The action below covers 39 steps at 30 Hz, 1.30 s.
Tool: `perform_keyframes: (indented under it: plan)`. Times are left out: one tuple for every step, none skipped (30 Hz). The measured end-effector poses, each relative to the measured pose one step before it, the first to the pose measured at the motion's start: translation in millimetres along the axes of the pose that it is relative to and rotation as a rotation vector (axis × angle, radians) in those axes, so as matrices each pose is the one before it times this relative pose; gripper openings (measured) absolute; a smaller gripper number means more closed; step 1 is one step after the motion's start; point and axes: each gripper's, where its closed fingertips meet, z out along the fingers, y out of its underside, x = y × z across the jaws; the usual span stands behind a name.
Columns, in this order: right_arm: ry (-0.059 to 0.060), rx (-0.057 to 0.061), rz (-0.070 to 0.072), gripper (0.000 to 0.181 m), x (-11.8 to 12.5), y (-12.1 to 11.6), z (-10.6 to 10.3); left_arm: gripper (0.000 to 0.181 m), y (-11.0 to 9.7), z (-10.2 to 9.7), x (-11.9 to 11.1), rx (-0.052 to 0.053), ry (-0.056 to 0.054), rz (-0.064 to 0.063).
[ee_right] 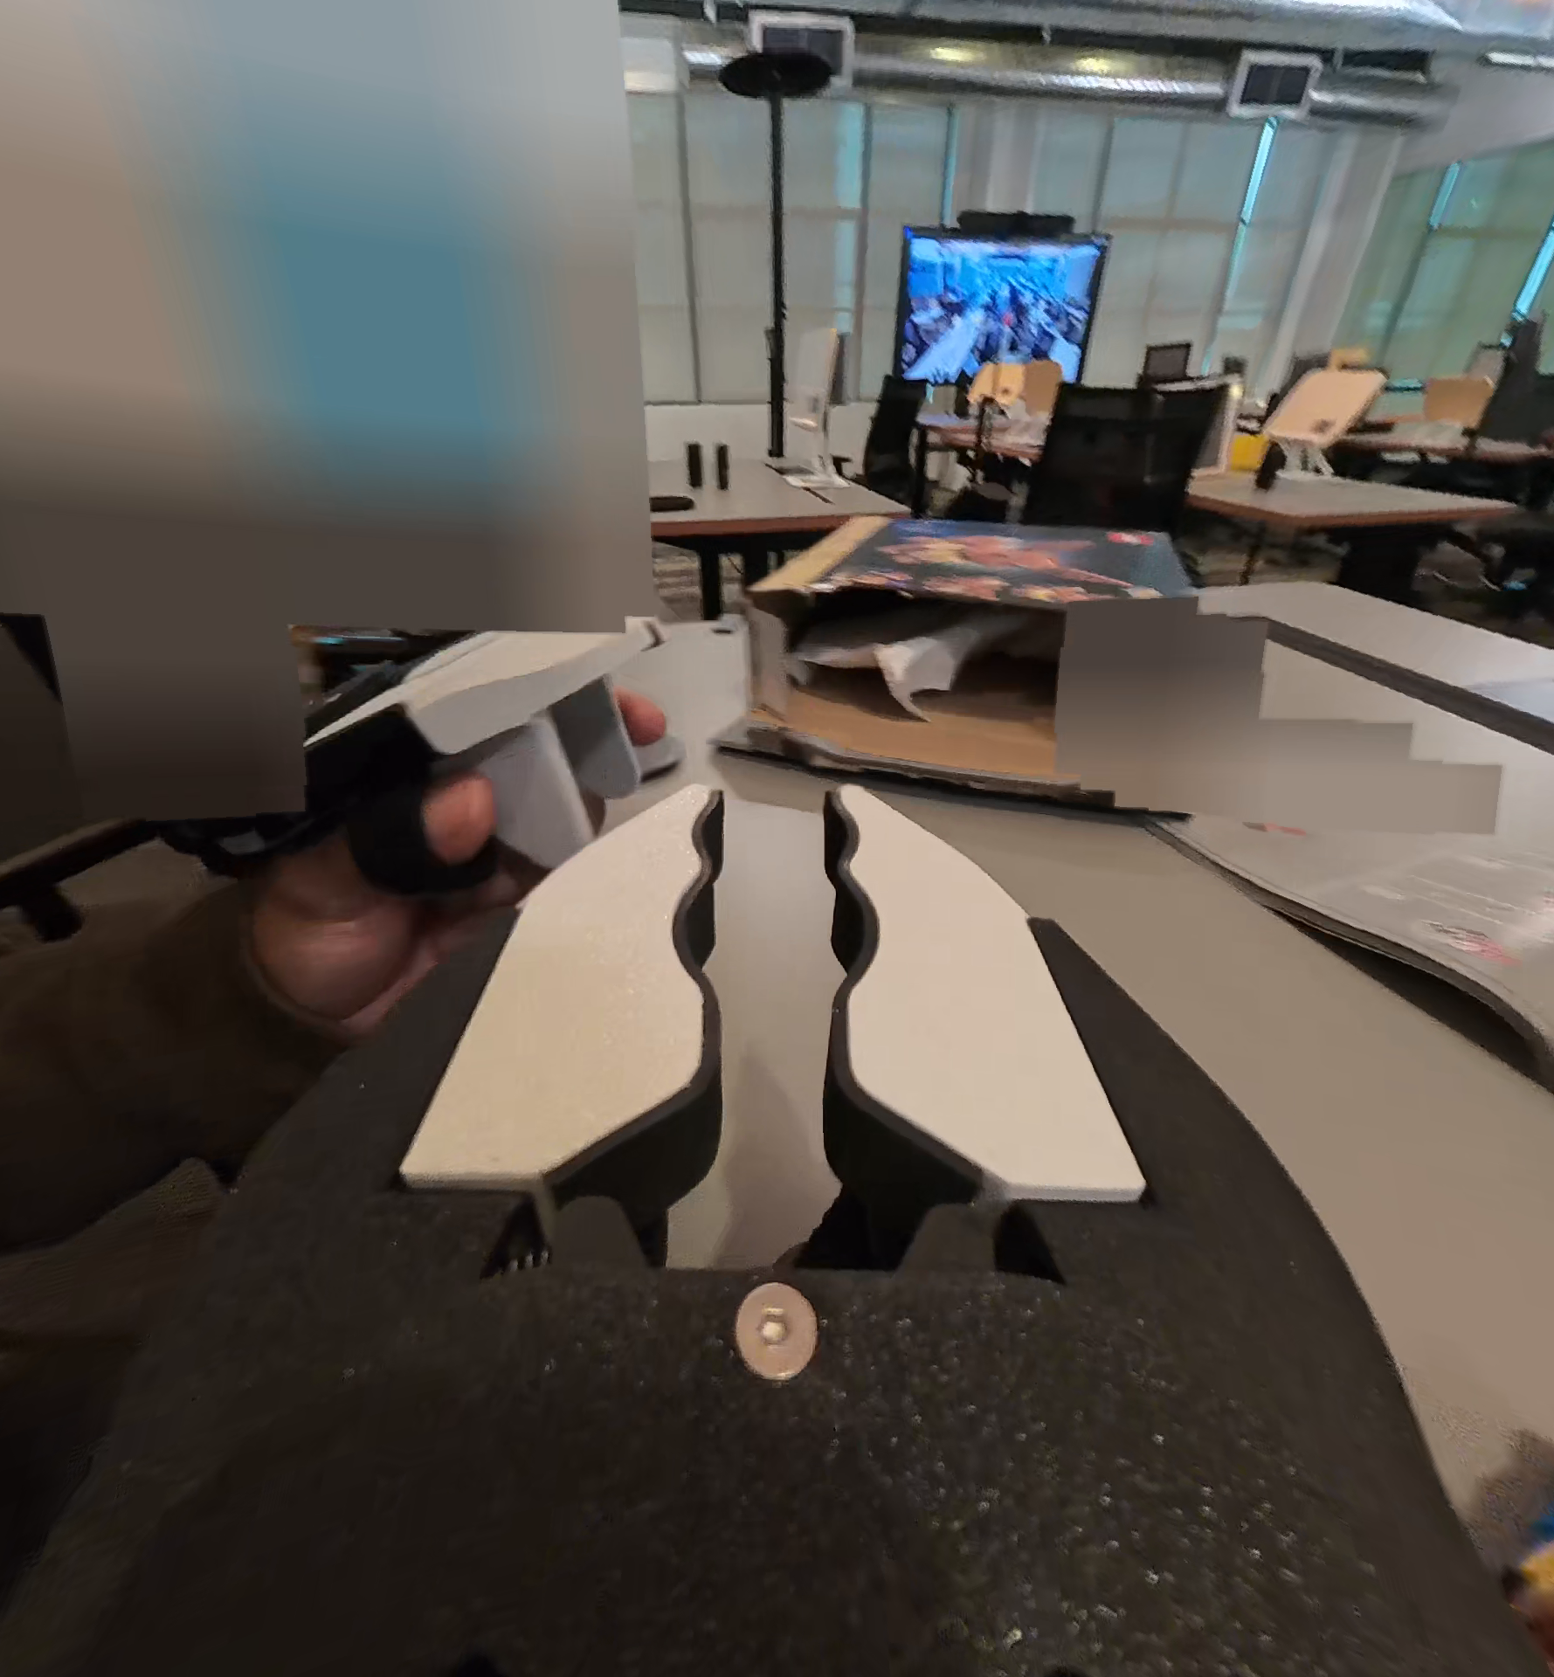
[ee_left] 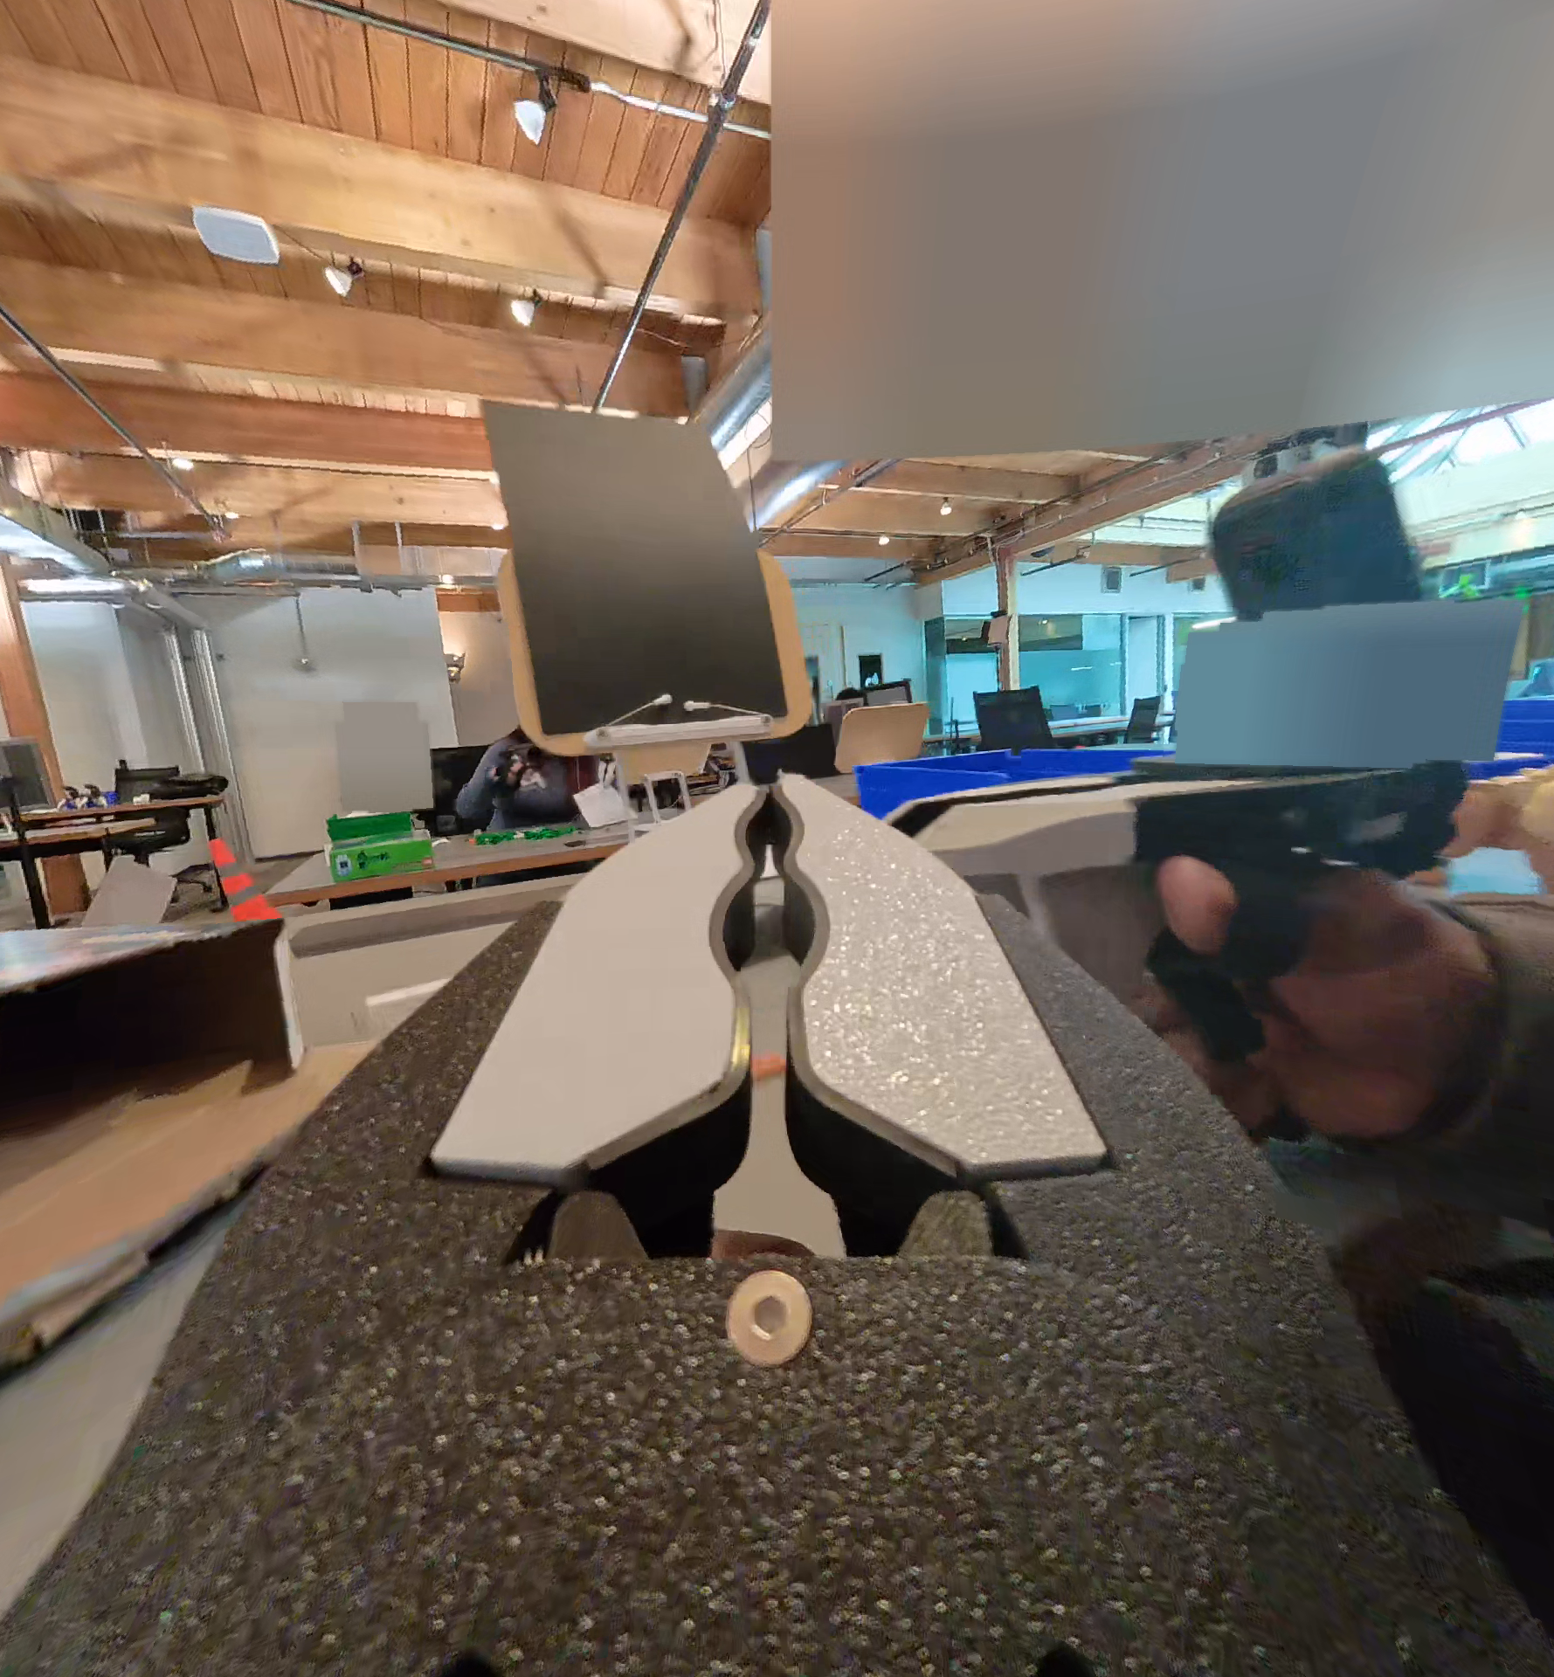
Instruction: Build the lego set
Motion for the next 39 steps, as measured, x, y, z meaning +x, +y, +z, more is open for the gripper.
perform_keyframes:
  plan:
    - [-0.0266, 0.0203, 0.0047, 0.02, -16.53, 2.1, -6.25, 0.0, -2.88, -16.62, 15.33, -0.0113, -0.0042, -0.0036]
    - [-0.0232, 0.023, -0.0085, 0.019, -18.93, 1.87, -7.68, 0.0, -0.21, -17.95, 14.94, -0.0225, -0.0122, -0.0032]
    - [-0.0094, 0.0369, -0.0542, 0.02, -20.63, -4.75, -9.86, 0.0, -0.22, -19.32, 15.91, -0.0148, -0.0067, -0.0031]
    - [0.0153, 0.0565, -0.0664, 0.016, -20.25, -7.75, -11.35, 0.0, 0.89, -19.72, 16.11, -0.0161, -0.0029, -0.0099]
    - [0.0146, 0.0464, -0.0362, 0.01, -20.84, -3.7, -11.18, 0.0, 3.38, -19.39, 14.98, -0.0234, -0.005, -0.0207]
    - [0.0016, 0.0112, 0.005, 0.008, -22.67, 3.57, -9.6, 0.0, 5.95, -18.86, 14.08, -0.0291, -0.0042, -0.0286]
    - [-0.0123, -0.0241, 0.0289, 0.009, -24.85, 10.98, -8.17, 0.0, 8.16, -18.33, 13.21, -0.0343, -0.0026, -0.0287]
    - [-0.0107, -0.037, 0.0306, 0.01, -25.3, 15.86, -7.6, 0.0, 9.19, -17.78, 12.53, -0.0394, -0.0004, -0.0197]
    - [0.001, -0.0365, 0.0181, 0.011, -24.2, 18.33, -7.64, 0.0, 9.57, -17.53, 12.21, -0.0404, 0.0025, -0.0068]
    - [-0.0018, -0.0428, 0.001, 0.011, -24.59, 19.91, -7.69, 0.0, 10.59, -17.03, 11.45, -0.0442, 0.0032, -0.0017]
    - [-0.0049, -0.0535, -0.0114, 0.011, -24.69, 20.56, -7.02, 0.0, 11.65, -16.98, 10.62, -0.0478, 0.0008, -0.0038]
    - [0.0008, -0.0577, -0.0147, 0.011, -23.47, 19.38, -6.21, 0.0, 12.13, -17.34, 10.22, -0.0441, 0.0004, -0.0067]
    - [0.003, -0.0545, -0.0089, 0.011, -22.94, 16.38, -5.54, 0.0, 12.42, -17.52, 10.62, -0.0408, 0.0039, -0.0116]
    - [0.0006, -0.0453, 0.004, 0.011, -22.76, 12.51, -5.3, 0.0, 12.34, -17.83, 11.25, -0.0374, 0.0055, -0.0177]
    - [0.0001, -0.034, 0.0175, 0.011, -22.29, 8.71, -5.25, 0.0, 11.71, -17.67, 10.27, -0.0324, -0.0027, -0.0217]
    - [0.0014, -0.025, 0.0243, 0.011, -21.73, 6.1, -5.28, 0.0, 10.76, -16.93, 8.86, -0.0342, -0.0109, -0.0245]
    - [0.0038, -0.0177, 0.0263, 0.011, -20.98, 4.51, -5.06, 0.0, 7.77, -16.46, 9.26, -0.0246, -0.004, -0.0183]
    - [0.007, -0.0142, 0.0289, 0.011, -19.86, 3.81, -4.66, 0.0, 4.3, -15.7, 9.93, -0.0102, 0.0037, -0.0092]
    - [0.008, -0.0129, 0.0317, 0.011, -18.96, 3.33, -4.32, 0.0, 2.96, -14.5, 8.88, -0.009, 0.0024, -0.0039]
    - [0.0058, -0.0119, 0.0302, 0.011, -18.24, 3.38, -3.98, 0.0, 2.34, -12.86, 7.79, -0.0094, 0.001, 0.0004]
    - [0.0051, -0.0098, 0.0223, 0.011, -17.1, 3.18, -3.76, 0.0, 1.73, -11.04, 6.2, -0.0086, -0.0018, 0.0031]
    - [0.0107, -0.0076, 0.0139, 0.011, -14.6, 3.08, -3.51, 0.0, 1.35, -9.38, 4.78, -0.0088, -0.0054, 0.0051]
    - [0.0128, -0.0018, 0.0087, 0.011, -12.41, 3.03, -3.13, 0.0, 1.78, -8.58, 3.82, -0.0055, -0.0061, 0.006]
    - [0.0079, 0.0021, 0.0076, 0.011, -10.73, 3.31, -2.34, 0.0, 3.12, -8.05, 3.2, -0.0075, -0.0058, 0.0008]
    - [0.0031, -0.0003, 0.0051, 0.011, -8.94, 4.32, -1.13, 0.0, 4.01, -7.37, 2.71, -0.0114, -0.0057, -0.0034]
    - [0.0026, -0.0075, -0.002, 0.011, -6.66, 4.76, 0.3, 0.0, 3.6, -6.14, 1.7, -0.0082, -0.0071, -0.0009]
    - [-0.0004, -0.0126, -0.0123, 0.011, -5.15, 3.67, 1.11, 0.0, 2.89, -4.48, 0.98, -0.0042, -0.0062, 0.0025]
    - [-0.0055, -0.0061, -0.0193, 0.011, -3.99, 1.16, 1.22, 0.0, 2.91, -3.53, 0.41, -0.0086, -0.0049, 0.0024]
    - [-0.0073, 0.003, -0.0157, 0.011, -2.63, -1.21, 1.66, 0.0, 2.84, -2.71, -0.42, -0.009, -0.0069, 0.0049]
    - [-0.0103, 0.005, -0.0056, 0.011, -1.55, -1.89, 2.34, 0.0, 2.28, -1.46, -1.81, -0.0044, -0.0114, 0.0074]
    - [-0.0143, 0.0021, 0.005, 0.011, -0.81, -1.55, 2.98, 0.0, 2.45, 0.09, -2.52, -0.0072, -0.0101, 0.0063]
    - [-0.0141, 0.0013, 0.0125, 0.011, -0.29, -1.11, 2.95, 0.0, 2.28, 0.84, -2.31, -0.0117, -0.0051, 0.0025]
    - [-0.0109, 0.0031, 0.0159, 0.011, 0.28, -0.49, 2.81, 0.0, 0.85, 0.86, -1.93, -0.0095, -0.0015, 0.0002]
    - [-0.0075, 0.0011, 0.0173, 0.011, 0.64, 0.08, 2.89, 0.0, -0.92, 0.13, -1.34, -0.0017, 0.0006, 0.0032]
    - [-0.0068, -0.0024, 0.0172, 0.011, 0.25, -0.15, 3.51, 0.0, -1.12, -0.96, -2.04, 0.0046, -0.0035, 0.0081]
    - [-0.0098, 0.0005, 0.0147, 0.011, -1.06, -1.58, 4.06, 0.0, 0.86, -2.46, -3.62, 0.0021, -0.0134, 0.0102]
    - [-0.0119, 0.0065, 0.0094, 0.011, -2.31, -3.12, 4.48, 0.001, 2.8, -4.43, -5.34, -0.0038, -0.0241, 0.0082]
    - [-0.011, 0.0083, 0.0017, 0.011, -3.42, -3.96, 5.3, 0.001, 3.63, -7.07, -6.57, -0.006, -0.0306, 0.0046]
    - [-0.0122, 0.0072, -0.0063, 0.011, -4.69, -4.19, 6.26, 0.001, 3.58, -9.77, -6.83, -0.0042, -0.0307, 0.0009]
